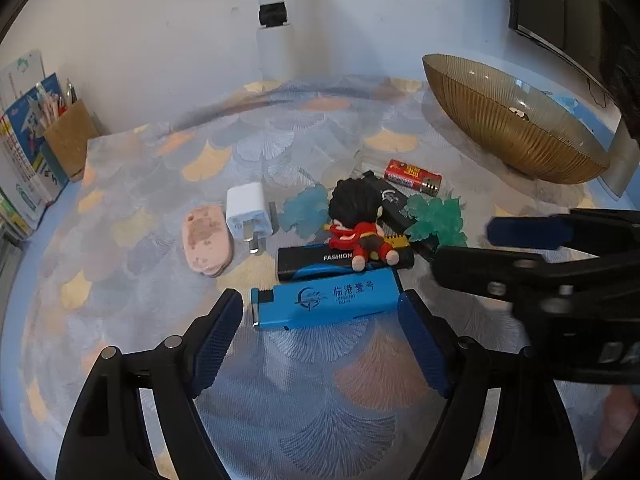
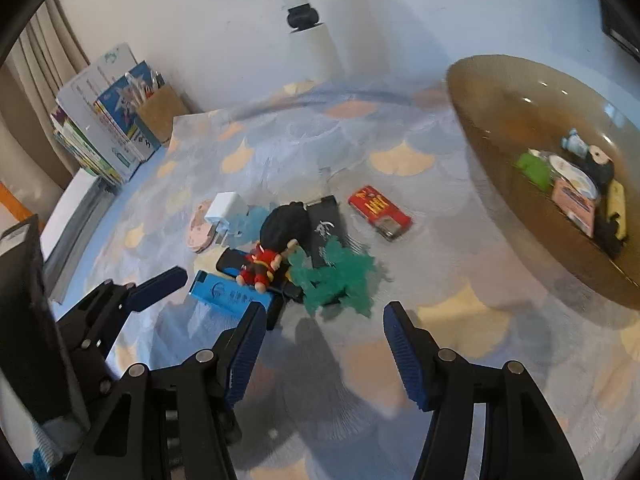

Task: Organize rigid objects
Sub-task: 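Grasp the blue USB box with the left tool and lift it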

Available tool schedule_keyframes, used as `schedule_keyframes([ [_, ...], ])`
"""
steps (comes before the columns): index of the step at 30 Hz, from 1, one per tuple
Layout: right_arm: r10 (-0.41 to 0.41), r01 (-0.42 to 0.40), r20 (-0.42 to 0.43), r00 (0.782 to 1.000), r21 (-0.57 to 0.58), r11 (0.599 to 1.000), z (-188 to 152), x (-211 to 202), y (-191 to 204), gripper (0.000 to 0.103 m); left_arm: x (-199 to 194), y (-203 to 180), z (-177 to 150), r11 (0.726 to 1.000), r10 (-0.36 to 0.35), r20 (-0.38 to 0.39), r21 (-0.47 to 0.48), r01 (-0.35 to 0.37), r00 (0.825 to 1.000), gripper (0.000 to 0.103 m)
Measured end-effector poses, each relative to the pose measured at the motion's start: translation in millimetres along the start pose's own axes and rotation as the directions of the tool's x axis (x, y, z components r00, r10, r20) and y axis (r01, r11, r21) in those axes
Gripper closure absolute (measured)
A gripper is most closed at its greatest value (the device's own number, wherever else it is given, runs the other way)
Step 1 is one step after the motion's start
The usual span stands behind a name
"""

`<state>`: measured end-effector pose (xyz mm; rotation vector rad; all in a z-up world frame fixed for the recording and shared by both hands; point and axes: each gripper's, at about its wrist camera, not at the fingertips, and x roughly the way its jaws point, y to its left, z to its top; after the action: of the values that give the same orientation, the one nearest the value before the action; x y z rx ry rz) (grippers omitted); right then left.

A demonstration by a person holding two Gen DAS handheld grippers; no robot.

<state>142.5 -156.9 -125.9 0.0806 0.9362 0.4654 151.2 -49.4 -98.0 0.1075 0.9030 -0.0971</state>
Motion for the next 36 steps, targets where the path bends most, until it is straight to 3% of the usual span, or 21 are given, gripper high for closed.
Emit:
schedule_keyframes([
  [4, -0.042, 0.042, 0.017, 0.999, -0.016, 0.999, 5, 12, 8, 0.046, 3, 5, -1, 0.999, -0.043, -0.011, -0.024, 0.043, 0.999, 0.024],
  [5, -0.046, 0.046, 0.024, 0.999, -0.014, 0.999, 5, 12, 8, 0.061, 2, 4, 0, 0.998, -0.053, -0.006, -0.023, 0.053, 0.999, 0.024],
  [6, -0.047, 0.047, 0.025, 0.999, -0.015, 0.999, 5, 11, 6, 0.064, 1, 3, 0, 0.998, -0.061, -0.002, -0.016, 0.061, 0.998, 0.024],
  [10, -0.04, 0.04, 0.024, 0.999, 0.006, 0.999, -2, 4, -7, 0.064, 2, -9, 3, 0.998, -0.064, 0.012, 0.011, 0.064, 0.998, 0.024],
  [16, 0.013, -0.013, 0.018, 1.0, 0.028, 1.0, -10, -12, -20, 0.064, 12, -13, 10, 0.999, 0.032, -0.005, 0.029, -0.032, 0.999, 0.024],
  [18, 0.0, 0.0, 0.016, 1.0, -0.001, 1.0, -14, -19, -19, 0.064, 5, -1, 3, 0.999, 0.028, -0.01, 0.023, -0.027, 1.0, 0.024],
  [26, -0.001, 0.001, 0.005, 1.0, -0.001, 1.0, -22, -33, -27, 0.064, -17, 81, -35, 0.98, 0.144, -0.051, -0.131, -0.15, 0.988, 0.026],
  [28, 0.039, -0.039, -0.007, 0.999, 0.024, 0.999, -22, -33, -28, 0.061, -22, 90, -36, 0.981, 0.114, -0.048, -0.154, -0.121, 0.992, 0.026],
  [31, 0.108, -0.107, -0.03, 0.994, 0.043, 0.993, -22, -27, -19, 0.053, -30, 88, -28, 0.986, 0.018, -0.014, -0.164, -0.02, 1.0, 0.024],
  [33, 0.098, -0.096, -0.045, 0.994, 0.046, 0.994, -21, -20, -11, 0.049, -26, 87, -22, 0.983, 0.01, -0.015, -0.182, -0.012, 1.0, 0.024],
  [36, 0.073, -0.067, -0.074, 0.995, 0.092, 0.994, -20, -9, -9, 0.047, -4, 96, -11, 0.965, 0.041, -0.068, -0.255, -0.057, 0.997, 0.025],
])
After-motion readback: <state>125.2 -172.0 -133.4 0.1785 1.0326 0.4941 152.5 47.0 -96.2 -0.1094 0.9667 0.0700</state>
